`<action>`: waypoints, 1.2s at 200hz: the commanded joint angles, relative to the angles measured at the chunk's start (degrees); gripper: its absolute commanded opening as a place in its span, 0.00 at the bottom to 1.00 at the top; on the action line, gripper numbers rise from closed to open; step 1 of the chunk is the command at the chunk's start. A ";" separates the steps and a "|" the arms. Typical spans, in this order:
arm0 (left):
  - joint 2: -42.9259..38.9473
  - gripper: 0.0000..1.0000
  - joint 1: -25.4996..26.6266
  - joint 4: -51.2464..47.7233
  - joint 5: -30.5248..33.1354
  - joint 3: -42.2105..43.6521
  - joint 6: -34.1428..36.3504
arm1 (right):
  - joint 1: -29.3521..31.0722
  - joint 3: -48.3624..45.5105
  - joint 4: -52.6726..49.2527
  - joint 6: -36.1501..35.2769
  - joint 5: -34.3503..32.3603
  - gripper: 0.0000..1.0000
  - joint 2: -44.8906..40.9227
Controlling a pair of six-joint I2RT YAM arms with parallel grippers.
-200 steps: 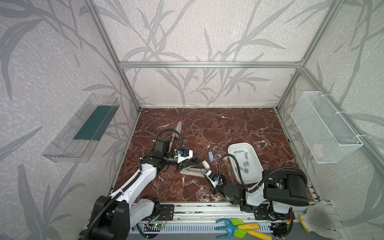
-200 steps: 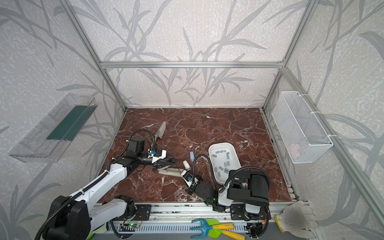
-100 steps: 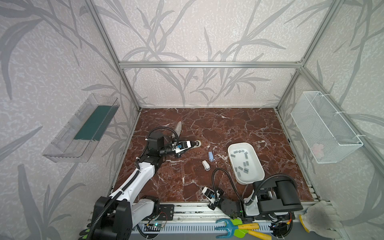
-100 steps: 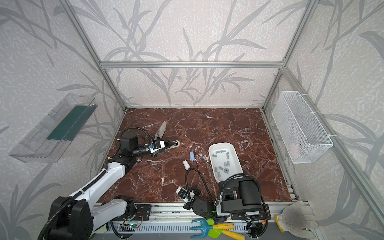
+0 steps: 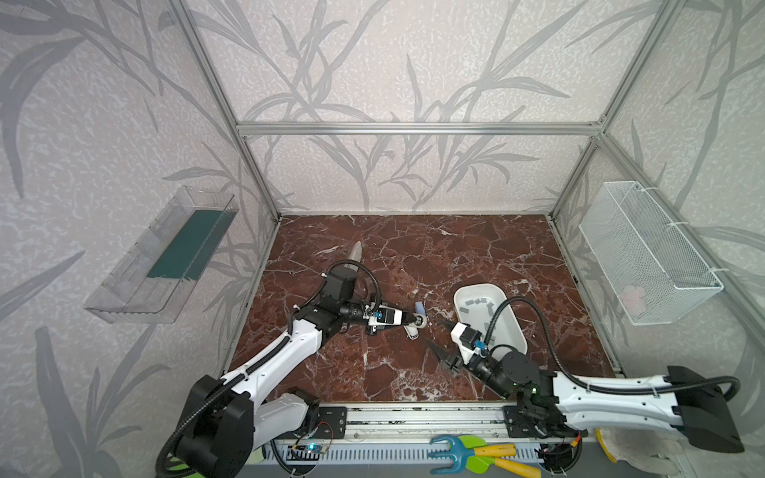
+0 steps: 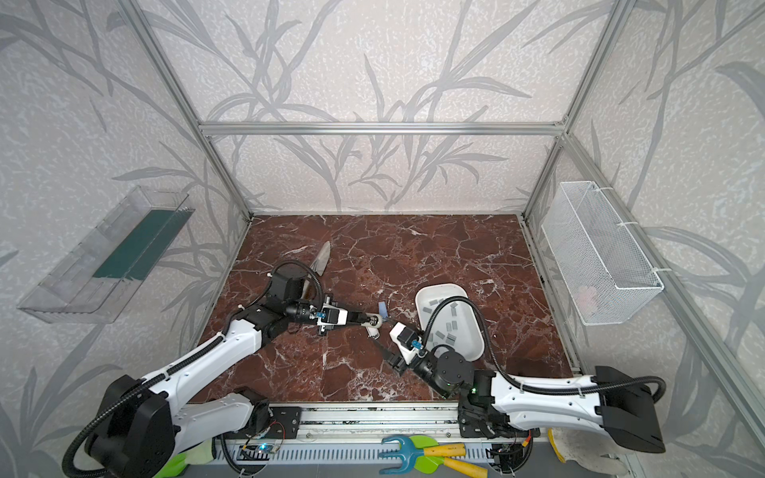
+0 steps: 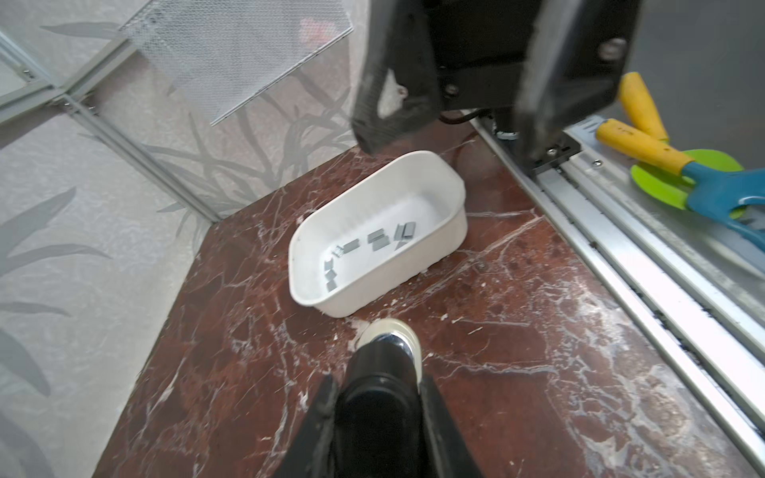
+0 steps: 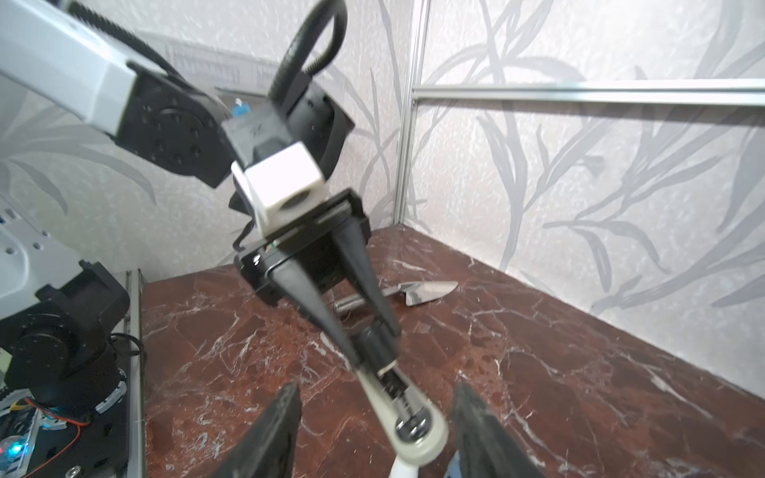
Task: Load the staples into the stapler
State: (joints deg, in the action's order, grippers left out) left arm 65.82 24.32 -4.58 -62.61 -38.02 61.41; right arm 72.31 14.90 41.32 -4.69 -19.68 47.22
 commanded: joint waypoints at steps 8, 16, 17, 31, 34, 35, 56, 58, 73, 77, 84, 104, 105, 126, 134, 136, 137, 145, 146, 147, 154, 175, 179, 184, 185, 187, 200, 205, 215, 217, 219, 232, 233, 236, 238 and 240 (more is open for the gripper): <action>-0.60 0.00 0.29 -1.55 -2.59 -3.48 4.13 | -5.11 -1.02 -15.16 -2.79 12.87 0.61 -7.23; -0.69 0.00 0.29 -0.90 -3.18 -3.42 3.42 | -5.81 -1.58 -14.82 -3.08 15.00 0.61 -7.74; -0.73 0.00 0.29 -0.84 -3.24 -3.44 3.35 | -5.88 -1.65 -14.71 -3.11 15.19 0.62 -7.70; -0.85 0.00 0.45 -0.76 -4.47 -3.81 2.49 | -6.54 -1.81 -14.08 -4.09 16.89 0.62 -6.30; -0.80 0.00 0.53 -0.81 -4.62 -3.88 2.49 | -6.59 -1.60 -14.11 -4.36 17.09 0.63 -5.74; -0.88 0.00 0.54 -0.84 -4.62 -3.89 2.45 | -6.62 -1.53 -14.13 -4.45 17.11 0.63 -5.61; -1.42 0.00 1.08 -0.97 -4.63 -3.69 2.47 | -7.09 0.96 -14.91 -6.64 18.62 0.64 -0.46; -1.40 0.00 1.13 -1.03 -4.54 -3.72 2.46 | -7.10 1.24 -14.96 -6.84 18.63 0.63 0.02; -1.57 0.00 1.21 -1.36 -4.47 -3.60 2.48 | -7.05 3.19 -14.44 -7.51 18.01 0.63 3.62; -1.53 0.00 1.22 -1.31 -4.47 -3.62 2.43 | -7.10 3.55 -14.06 -7.64 17.55 0.63 4.50; -1.51 0.00 1.34 -1.40 -4.47 -3.64 2.47 | -7.16 4.12 -13.29 -7.85 16.83 0.63 5.96; -1.64 0.00 1.69 -1.59 -4.67 -3.72 2.44 | -8.08 6.11 -12.54 -8.50 15.20 0.64 9.30; -1.65 0.00 1.69 -1.63 -4.74 -3.73 2.46 | -8.16 6.15 -12.56 -8.50 15.20 0.64 9.47; -1.59 0.00 1.87 -1.64 -4.54 -3.72 2.42 | -9.45 7.81 -12.10 -8.77 15.85 0.63 11.62; -1.47 0.00 1.88 -1.65 -4.54 -3.73 2.43 | -9.64 8.12 -11.64 -8.85 16.34 0.63 12.20; -1.46 0.00 1.88 -1.64 -4.50 -3.73 2.41 | -9.71 8.19 -11.62 -8.93 16.47 0.63 12.30; -1.47 0.00 1.83 -1.60 -4.52 -3.73 2.40 | -9.81 8.25 -11.62 -8.93 16.58 0.63 12.38; -1.40 0.00 1.86 -1.64 -4.69 -3.80 2.43 | -9.95 8.68 -11.29 -8.98 17.22 0.63 13.12; -1.45 0.00 1.82 -1.65 -4.70 -3.76 2.42 | -9.98 8.72 -11.27 -9.00 17.31 0.63 13.22; -1.42 0.00 1.85 -1.61 -4.71 -3.79 2.45 | -9.99 8.78 -11.27 -9.01 17.35 0.63 13.32; -1.39 0.00 1.87 -1.65 -4.93 -3.88 2.41 | -10.00 9.30 -11.19 -9.02 17.55 0.63 14.16; -1.63 0.00 1.90 -1.44 -5.32 -3.90 2.47 | -10.13 11.08 -11.43 -9.30 17.65 0.60 16.93; -1.68 0.00 1.96 -1.43 -5.37 -3.84 2.46 | -10.09 11.34 -11.33 -9.37 17.65 0.58 17.37; -1.74 0.00 2.00 -1.40 -5.41 -3.81 2.46 | -10.04 11.69 -11.27 -9.48 17.73 0.56 17.95; -1.74 0.00 2.02 -1.40 -5.41 -3.81 2.43 | -10.07 11.76 -11.27 -9.47 17.74 0.55 18.06; -1.79 0.00 2.04 -1.33 -5.42 -3.81 2.45 | -10.13 11.87 -11.22 -9.46 17.75 0.54 18.21; -1.75 0.00 2.07 -1.27 -5.42 -3.81 2.42 | -10.18 12.54 -10.97 -9.49 17.99 0.50 19.46; -1.72 0.00 2.13 -1.29 -5.42 -3.80 2.41 | -10.15 12.75 -10.83 -9.46 18.05 0.48 19.99; -1.68 0.00 2.12 -1.24 -5.47 -3.82 2.40 | -10.21 13.17 -10.41 -9.53 18.16 0.47 20.98; -1.67 0.00 2.13 -1.29 -5.50 -3.82 2.45 | -10.18 13.24 -10.28 -9.48 18.18 0.47 21.22; -1.66 0.00 2.14 -1.31 -5.55 -3.82 2.48 | -10.22 13.28 -10.23 -9.47 18.16 0.46 21.41; -1.75 0.00 2.17 -1.22 -5.87 -3.77 2.48 | -10.20 13.89 -9.94 -9.47 18.35 0.40 22.69; -1.75 0.00 2.15 -1.22 -5.86 -3.79 2.44 | -10.19 13.96 -9.99 -9.51 18.36 0.39 22.76; -1.78 0.00 2.17 -1.20 -5.86 -3.86 2.44 | -10.20 14.19 -10.06 -9.49 18.36 0.38 23.05; -1.80 0.00 2.21 -1.22 -5.86 -3.87 2.41 | -10.25 14.26 -10.08 -9.47 18.32 0.37 23.19; -1.76 0.00 2.20 -1.20 -5.86 -3.83 2.45 | -10.21 14.39 -10.09 -9.46 18.35 0.36 23.40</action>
State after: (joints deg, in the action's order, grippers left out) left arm 65.67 26.22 -7.51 -64.88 -39.44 62.46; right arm 62.35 27.05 29.65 -13.80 -2.48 68.79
